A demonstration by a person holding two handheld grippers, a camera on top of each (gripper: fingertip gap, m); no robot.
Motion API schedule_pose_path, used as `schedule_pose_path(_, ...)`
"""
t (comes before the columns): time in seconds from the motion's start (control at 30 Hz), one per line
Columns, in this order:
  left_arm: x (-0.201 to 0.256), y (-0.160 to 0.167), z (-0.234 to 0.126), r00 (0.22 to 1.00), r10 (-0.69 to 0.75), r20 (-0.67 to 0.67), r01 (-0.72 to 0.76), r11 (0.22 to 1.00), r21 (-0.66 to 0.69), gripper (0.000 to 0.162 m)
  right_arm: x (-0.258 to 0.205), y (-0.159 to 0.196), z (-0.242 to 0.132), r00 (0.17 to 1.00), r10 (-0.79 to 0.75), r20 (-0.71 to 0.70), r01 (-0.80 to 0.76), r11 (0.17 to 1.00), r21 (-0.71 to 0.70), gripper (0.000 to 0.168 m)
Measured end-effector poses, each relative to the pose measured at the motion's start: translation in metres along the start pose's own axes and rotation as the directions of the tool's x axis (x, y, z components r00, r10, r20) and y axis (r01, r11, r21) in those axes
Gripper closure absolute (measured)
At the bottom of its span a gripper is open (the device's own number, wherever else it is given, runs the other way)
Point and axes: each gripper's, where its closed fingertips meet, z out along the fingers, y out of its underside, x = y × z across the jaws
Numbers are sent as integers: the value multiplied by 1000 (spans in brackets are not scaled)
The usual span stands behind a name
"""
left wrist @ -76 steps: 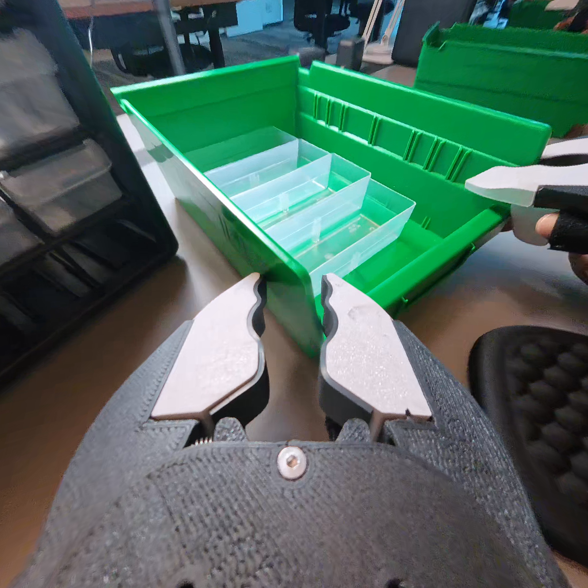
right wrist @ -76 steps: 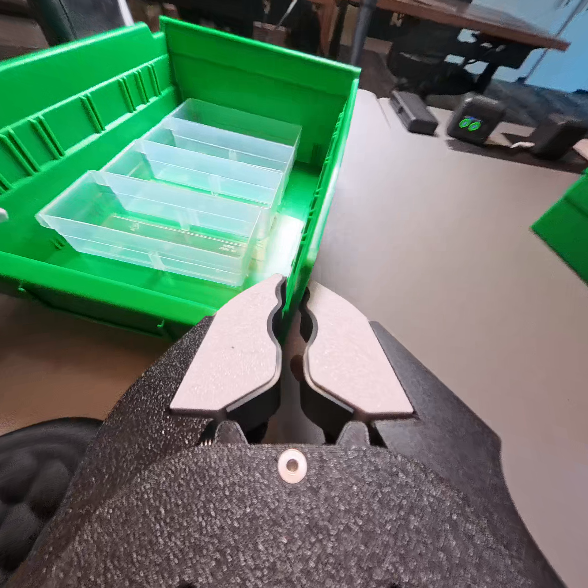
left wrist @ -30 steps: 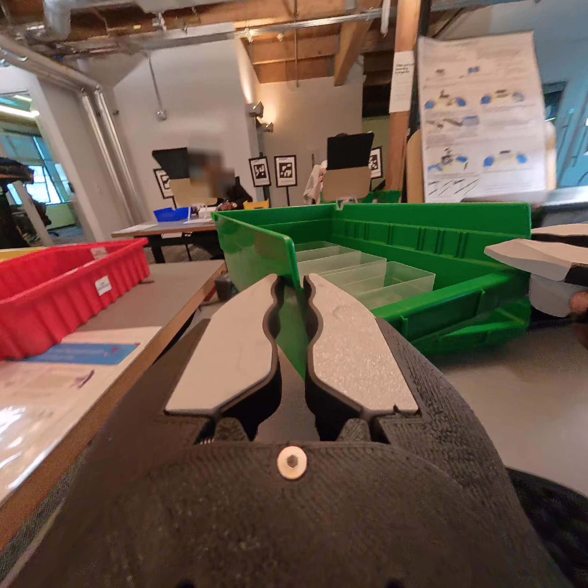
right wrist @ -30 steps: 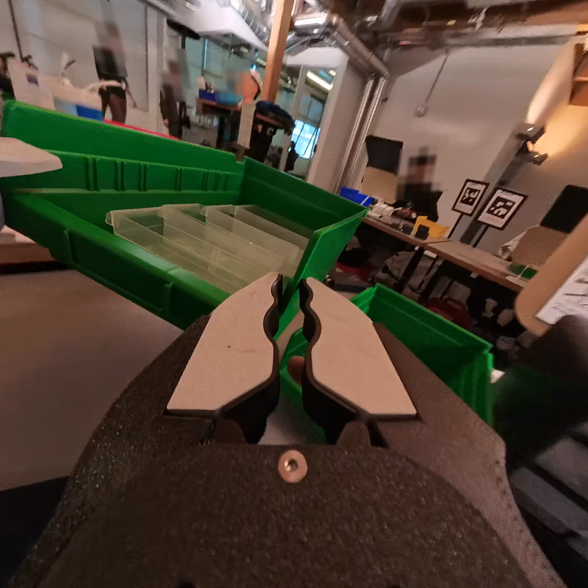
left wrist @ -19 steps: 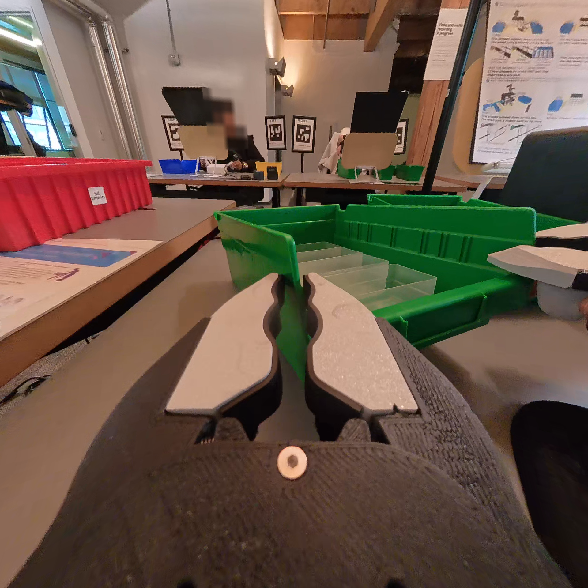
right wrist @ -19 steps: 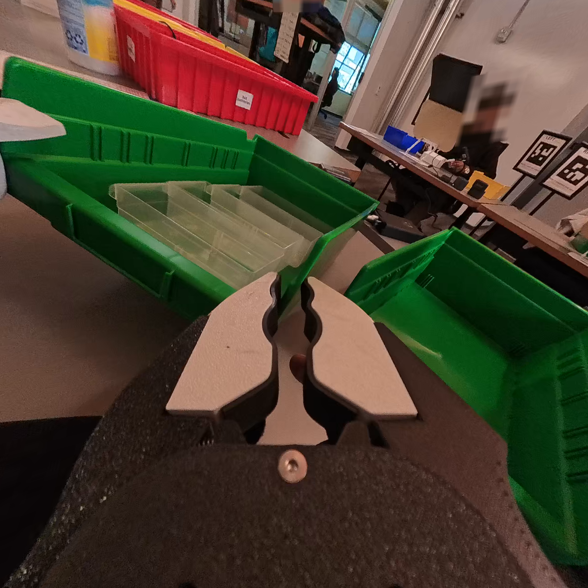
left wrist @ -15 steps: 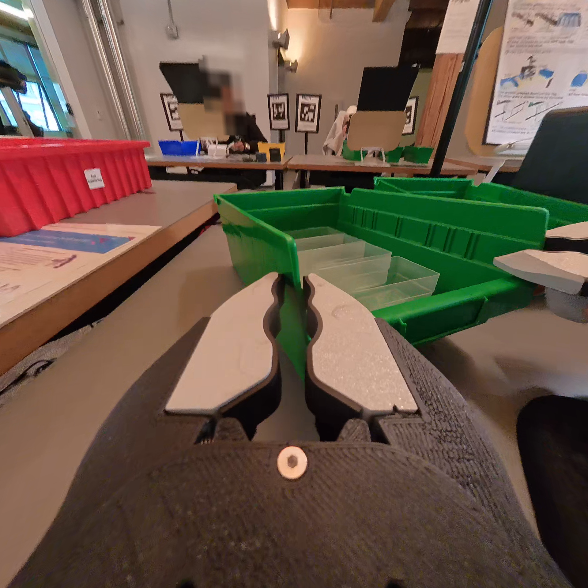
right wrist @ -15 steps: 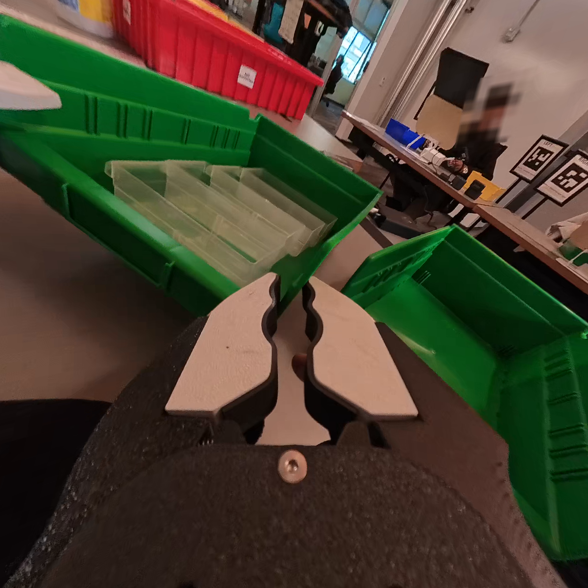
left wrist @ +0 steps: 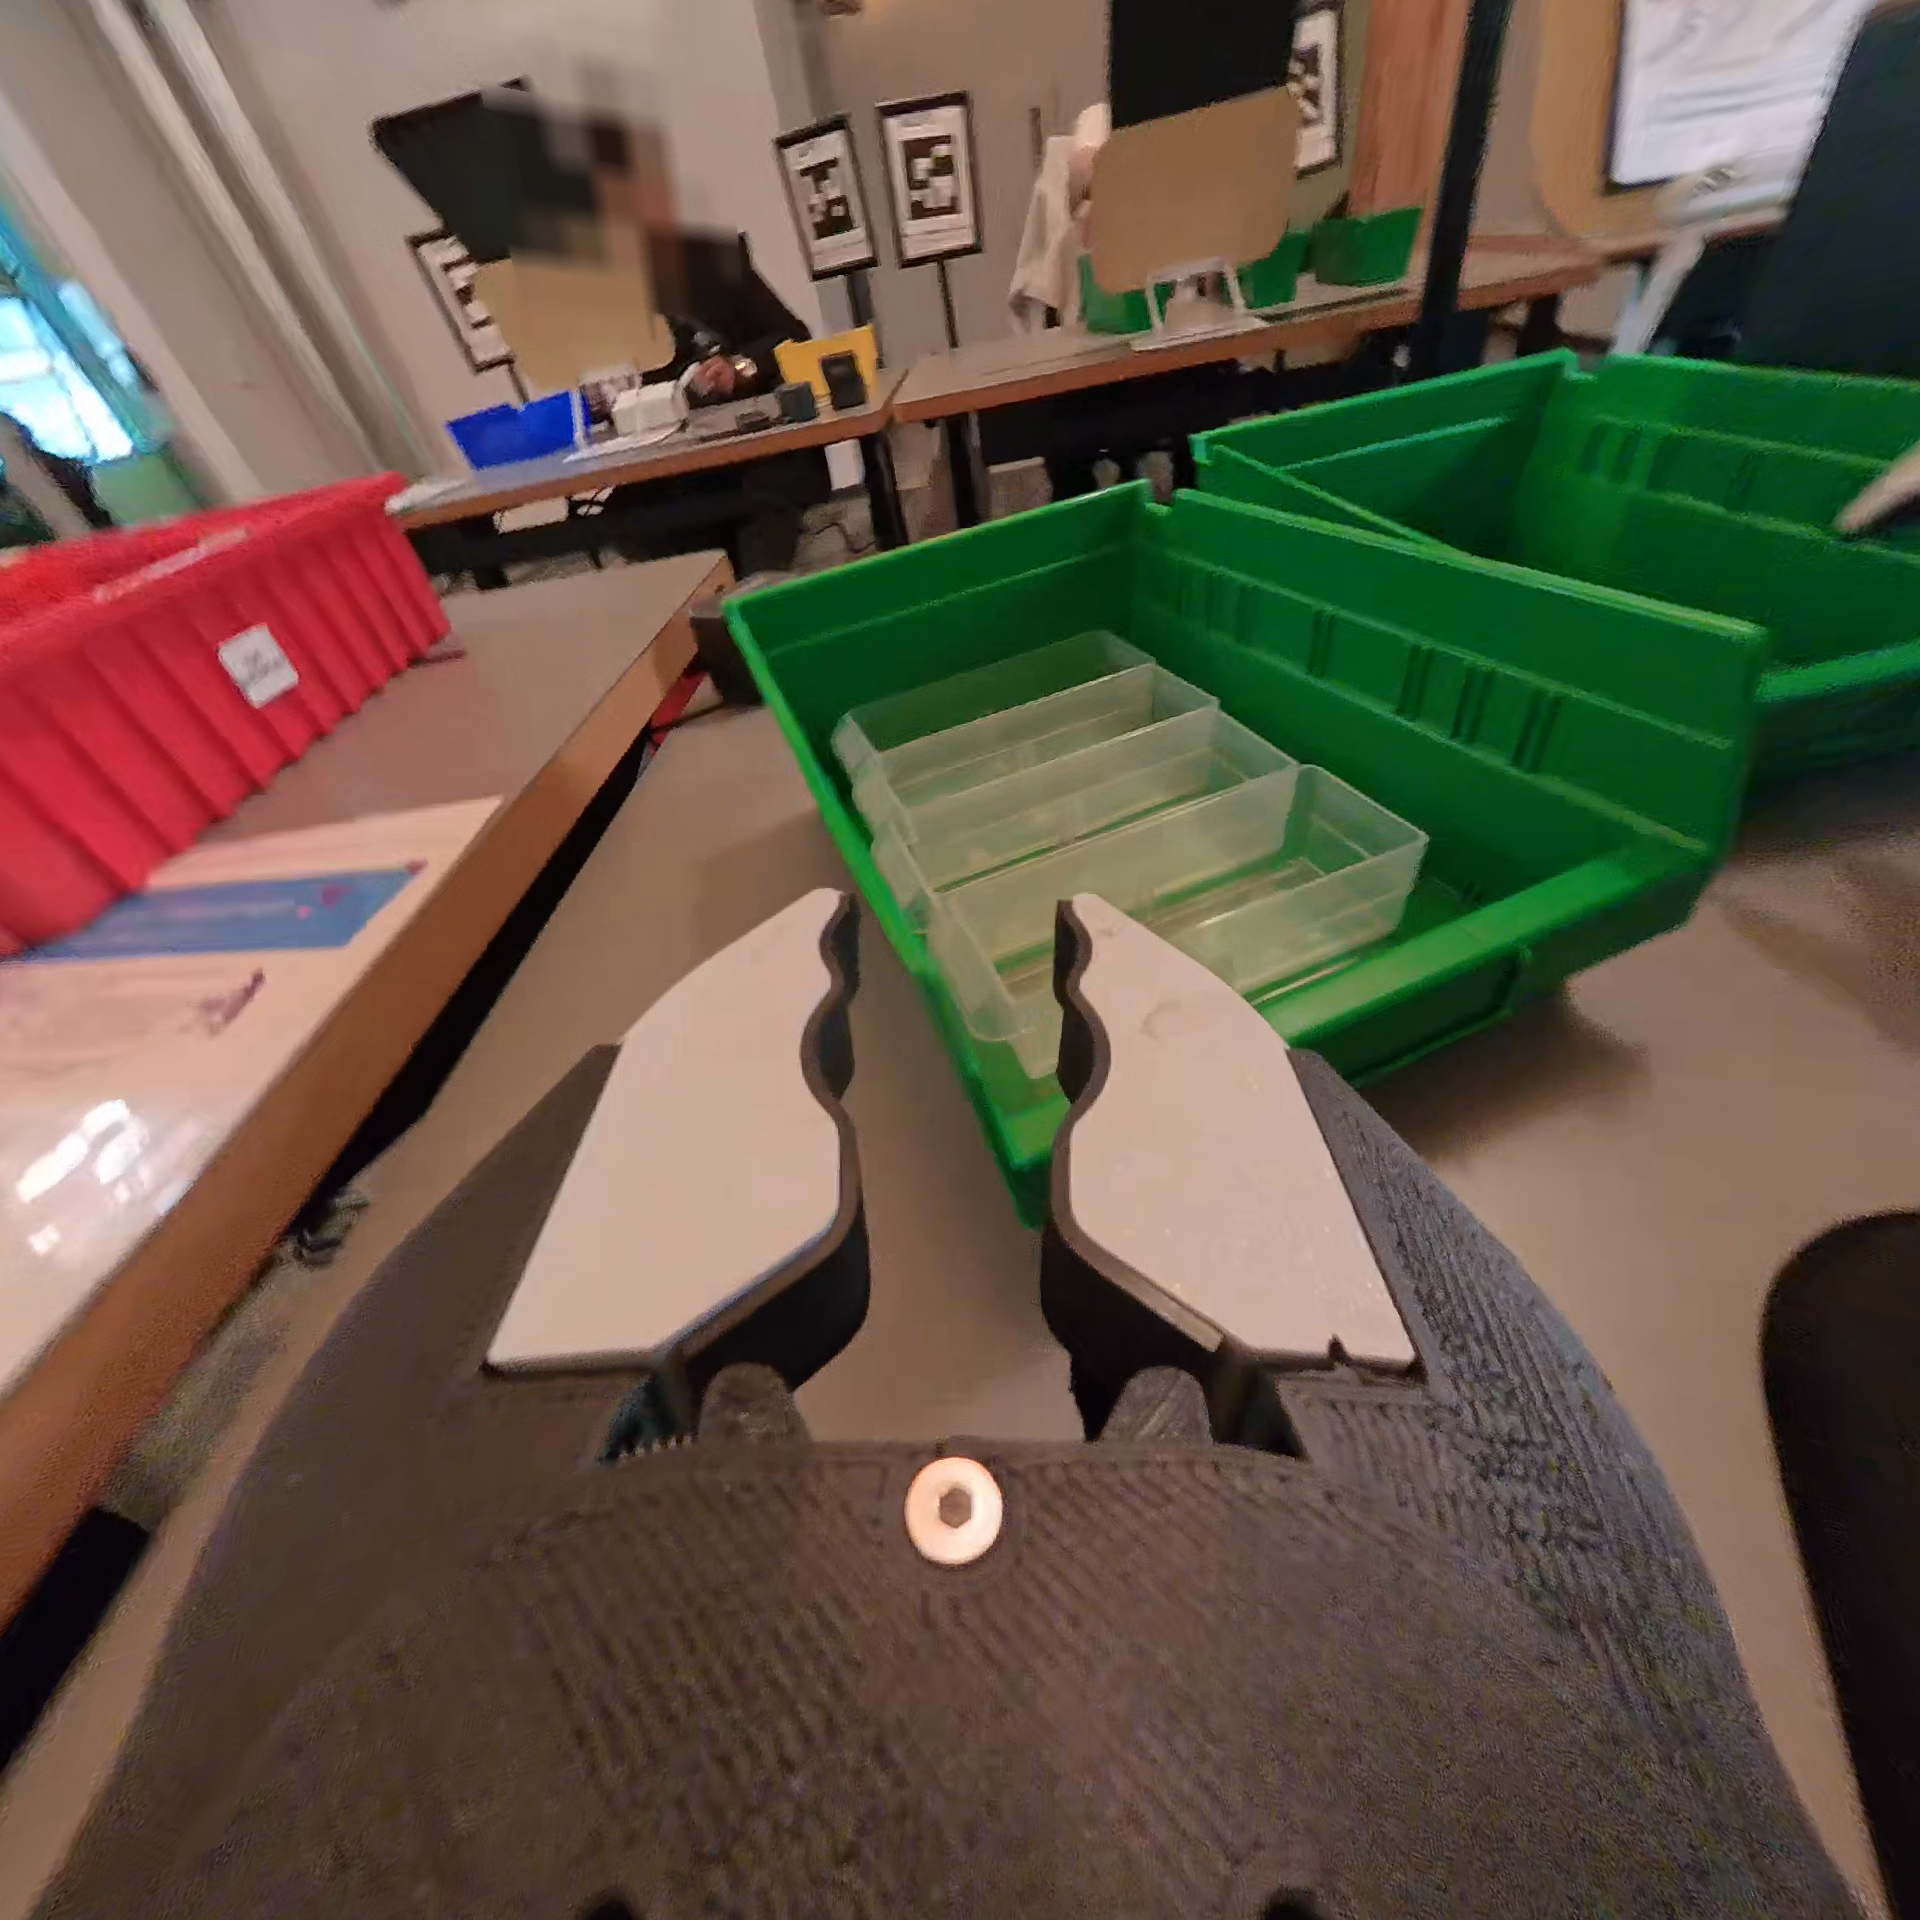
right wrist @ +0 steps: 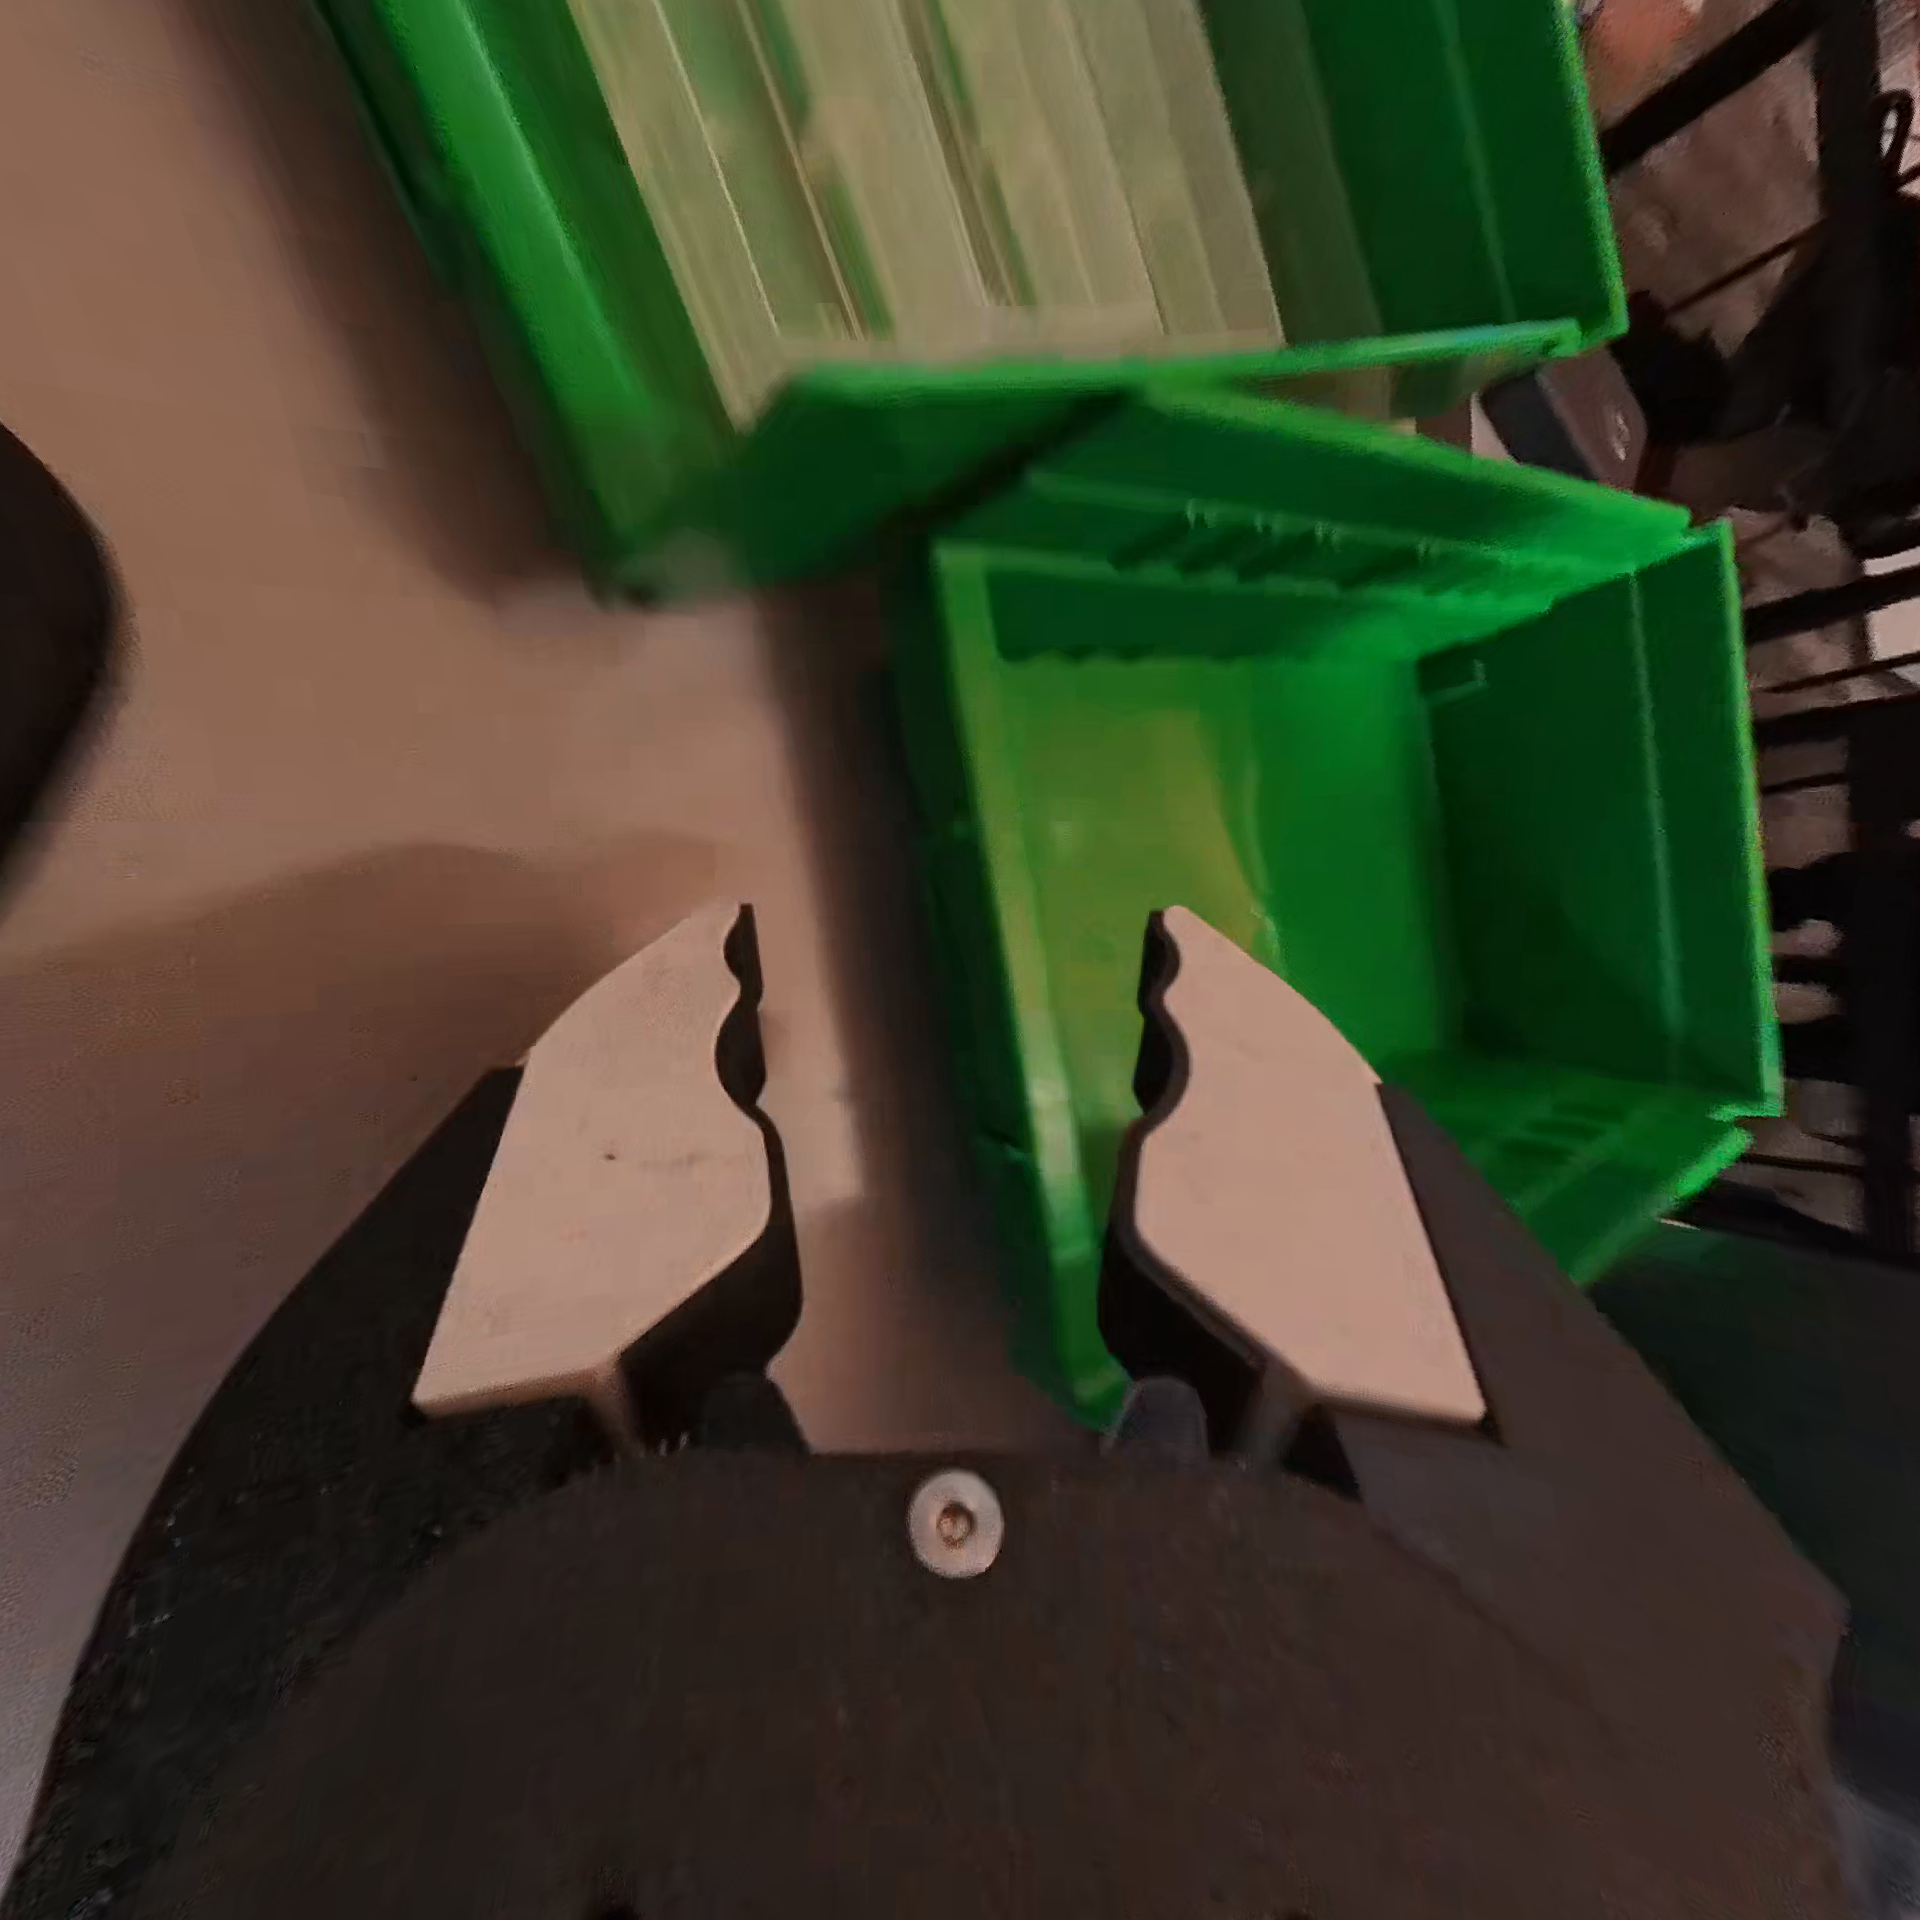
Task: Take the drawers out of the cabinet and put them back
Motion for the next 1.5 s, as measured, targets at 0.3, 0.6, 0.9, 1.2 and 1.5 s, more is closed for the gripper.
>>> schedule_pose_path(0.3,99,32,14,791,435,-430,-565,789,-241,94,11,53,55,940,-320,114,340,884,-321,138)
schedule_pose_path(0.6,83,71,45,552,700,-453,-832,493,-254,116,14,19,3,963,-262,66,270,943,-196,139)
schedule_pose_path(0.9,87,70,44,435,796,-420,-897,424,-125,127,21,-55,-123,966,-255,-41,258,964,68,139)
schedule_pose_path(1.2,108,66,51,395,806,-442,-911,405,-75,129,41,-11,-324,929,-63,-364,154,962,226,139)
schedule_pose_path(1.5,159,54,79,375,795,-476,-911,412,-28,129,28,178,-381,839,71,-540,-142,986,-92,139)
